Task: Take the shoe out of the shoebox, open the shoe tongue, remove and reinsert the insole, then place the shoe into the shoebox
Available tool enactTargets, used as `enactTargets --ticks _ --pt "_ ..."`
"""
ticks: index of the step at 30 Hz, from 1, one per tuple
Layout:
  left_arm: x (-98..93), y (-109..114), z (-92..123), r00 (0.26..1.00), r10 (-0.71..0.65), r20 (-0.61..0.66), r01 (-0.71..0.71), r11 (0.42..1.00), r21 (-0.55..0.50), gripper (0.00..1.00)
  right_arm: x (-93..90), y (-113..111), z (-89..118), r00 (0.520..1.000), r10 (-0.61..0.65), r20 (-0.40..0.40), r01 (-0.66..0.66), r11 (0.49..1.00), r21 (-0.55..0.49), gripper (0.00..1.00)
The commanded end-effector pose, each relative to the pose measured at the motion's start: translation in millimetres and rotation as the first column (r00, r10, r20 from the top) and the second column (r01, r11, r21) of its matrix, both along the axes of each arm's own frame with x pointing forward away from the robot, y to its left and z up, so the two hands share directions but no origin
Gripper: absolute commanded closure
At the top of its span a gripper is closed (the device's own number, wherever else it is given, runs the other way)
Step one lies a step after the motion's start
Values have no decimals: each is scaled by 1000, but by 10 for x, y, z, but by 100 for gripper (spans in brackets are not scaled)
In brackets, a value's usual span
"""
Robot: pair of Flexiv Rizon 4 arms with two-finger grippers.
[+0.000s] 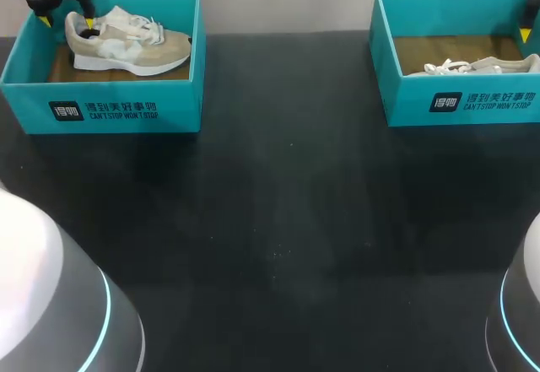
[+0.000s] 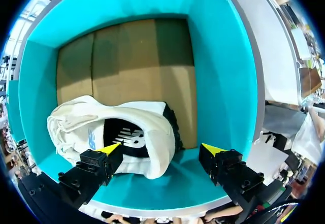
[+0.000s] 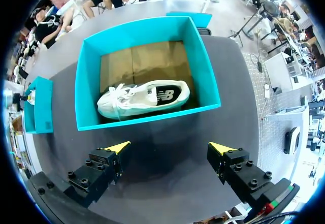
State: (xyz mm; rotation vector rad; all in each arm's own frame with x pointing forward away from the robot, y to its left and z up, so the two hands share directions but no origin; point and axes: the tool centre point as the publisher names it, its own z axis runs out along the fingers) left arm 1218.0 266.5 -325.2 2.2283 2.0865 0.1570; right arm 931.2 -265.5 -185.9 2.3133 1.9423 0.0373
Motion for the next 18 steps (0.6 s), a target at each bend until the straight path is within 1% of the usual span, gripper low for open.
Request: enactTargets --ticks 1,5,9,11,12,16,18 --pt "143 38 -58 999 1 -39 -1 1000 -3 0 -4 1 0 1000 0 0 0 1000 0 0" --pt "158 36 -104 999 1 -52 -1 1000 -2 1 -4 1 0 1000 0 0 0 1000 0 0" --pt "149 30 -196 998 -1 -70 2 1000 6 3 -4 1 0 1000 0 0 0 1000 0 0" --pt "145 29 -236 997 -2 -78 3 1000 10 8 -4 1 0 1000 0 0 0 1000 0 0" --pt "142 32 -247 997 -1 -81 2 1000 11 13 -4 1 0 1000 0 0 0 1000 0 0" --pt "124 44 -281 996 0 -93 1 1000 8 17 -4 1 0 1000 0 0 0 1000 0 0" --pt "116 47 -305 995 0 -99 1 1000 6 22 -4 1 0 1000 0 0 0 1000 0 0"
